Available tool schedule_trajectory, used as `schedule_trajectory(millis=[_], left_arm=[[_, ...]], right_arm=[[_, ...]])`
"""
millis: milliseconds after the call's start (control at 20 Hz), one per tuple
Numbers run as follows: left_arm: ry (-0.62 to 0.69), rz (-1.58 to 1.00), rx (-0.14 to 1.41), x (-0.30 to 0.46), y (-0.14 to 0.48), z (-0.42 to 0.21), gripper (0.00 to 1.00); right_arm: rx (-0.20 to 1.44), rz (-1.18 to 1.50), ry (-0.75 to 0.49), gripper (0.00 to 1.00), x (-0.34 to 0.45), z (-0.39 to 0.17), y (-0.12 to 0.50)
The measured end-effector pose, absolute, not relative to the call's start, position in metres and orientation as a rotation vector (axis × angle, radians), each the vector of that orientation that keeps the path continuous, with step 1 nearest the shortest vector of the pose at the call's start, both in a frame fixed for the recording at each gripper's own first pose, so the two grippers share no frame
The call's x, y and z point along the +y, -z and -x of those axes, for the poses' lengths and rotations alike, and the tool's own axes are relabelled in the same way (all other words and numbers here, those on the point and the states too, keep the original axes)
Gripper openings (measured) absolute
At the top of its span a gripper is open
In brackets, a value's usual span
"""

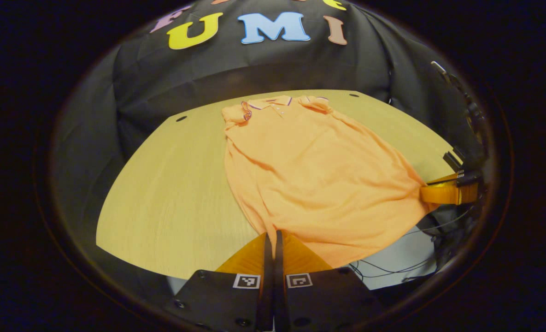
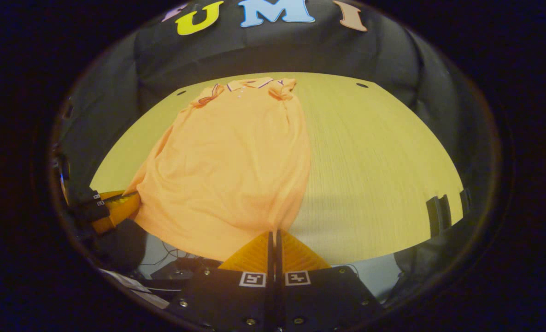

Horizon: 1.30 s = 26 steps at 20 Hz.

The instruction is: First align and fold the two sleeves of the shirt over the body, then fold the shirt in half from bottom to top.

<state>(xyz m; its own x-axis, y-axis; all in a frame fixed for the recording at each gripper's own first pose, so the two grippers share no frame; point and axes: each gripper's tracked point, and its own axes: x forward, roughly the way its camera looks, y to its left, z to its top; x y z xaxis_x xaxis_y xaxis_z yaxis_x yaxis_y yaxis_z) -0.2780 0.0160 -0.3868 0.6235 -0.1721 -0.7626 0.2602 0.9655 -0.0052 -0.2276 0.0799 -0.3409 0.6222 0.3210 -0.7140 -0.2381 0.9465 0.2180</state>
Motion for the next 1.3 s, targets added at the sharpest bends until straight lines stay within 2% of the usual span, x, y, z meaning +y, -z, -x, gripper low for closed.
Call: schedule_trajectory(millis=[350,600,950,1300], left_arm=[[0.163,0.004,0.857,0.024,0.356,0.263,0.06],[0.157,0.011,0.794,0.020,0.320,0.226,0.07],[0.204,-0.004,0.690,0.012,0.277,0.148,0.07],[0.249,-0.030,0.626,0.026,0.269,0.058,0.06]], right_arm=[[0.771,-0.285,-0.420,0.01,0.085,0.217,0.303],[0.703,-0.275,-0.415,0.01,0.077,0.194,0.279],[0.609,-0.283,-0.364,0.01,0.080,0.138,0.223],[0.557,-0.241,-0.281,0.01,0.092,0.063,0.184]])
